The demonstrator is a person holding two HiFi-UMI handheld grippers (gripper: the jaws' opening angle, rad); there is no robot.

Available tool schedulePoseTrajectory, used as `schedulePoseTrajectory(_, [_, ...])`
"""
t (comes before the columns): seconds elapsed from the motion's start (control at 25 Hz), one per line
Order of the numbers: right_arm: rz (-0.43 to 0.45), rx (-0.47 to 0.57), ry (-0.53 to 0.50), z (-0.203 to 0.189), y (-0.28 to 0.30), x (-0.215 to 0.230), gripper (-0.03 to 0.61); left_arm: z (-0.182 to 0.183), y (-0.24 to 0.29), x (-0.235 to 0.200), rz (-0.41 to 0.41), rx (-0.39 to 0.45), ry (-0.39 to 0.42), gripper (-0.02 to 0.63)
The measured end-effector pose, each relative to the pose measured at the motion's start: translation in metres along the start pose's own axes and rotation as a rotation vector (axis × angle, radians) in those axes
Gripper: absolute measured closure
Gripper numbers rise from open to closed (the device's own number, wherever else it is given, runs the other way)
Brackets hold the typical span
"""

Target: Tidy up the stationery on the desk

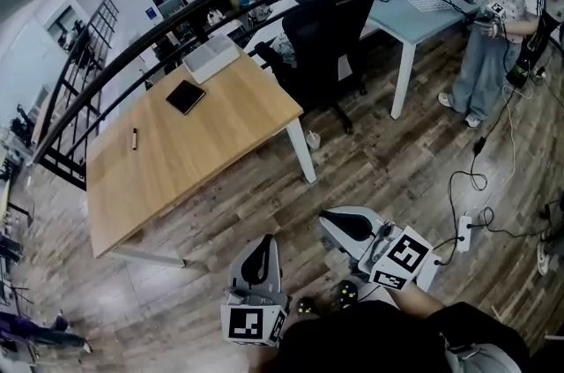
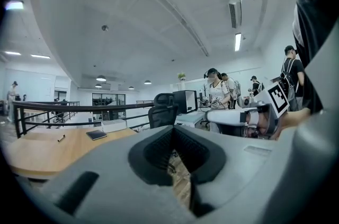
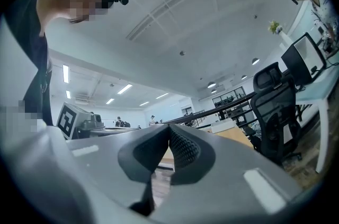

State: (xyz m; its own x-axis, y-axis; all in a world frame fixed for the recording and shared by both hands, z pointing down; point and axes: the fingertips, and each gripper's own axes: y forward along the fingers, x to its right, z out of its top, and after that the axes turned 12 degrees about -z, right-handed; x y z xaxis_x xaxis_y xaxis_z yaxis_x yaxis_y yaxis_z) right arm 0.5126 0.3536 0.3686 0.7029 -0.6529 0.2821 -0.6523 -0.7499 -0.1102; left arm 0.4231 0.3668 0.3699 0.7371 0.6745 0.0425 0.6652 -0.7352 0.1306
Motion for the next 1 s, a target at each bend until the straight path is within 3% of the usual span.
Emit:
schedulePoseTrajectory(0.56, [0.053,-0.040,-0.024,-0.011,0.019,-0.003,0.572,-0.006,-0.008,-0.014,0.057,-0.019,0.005,0.614])
schedulePoseTrajectory(1.0, [-0.023,-0.034,-0.075,-0.006,0.076,0.003,0.569,0.000,0.016,-0.076,-0.035,0.043,-0.009,0.614])
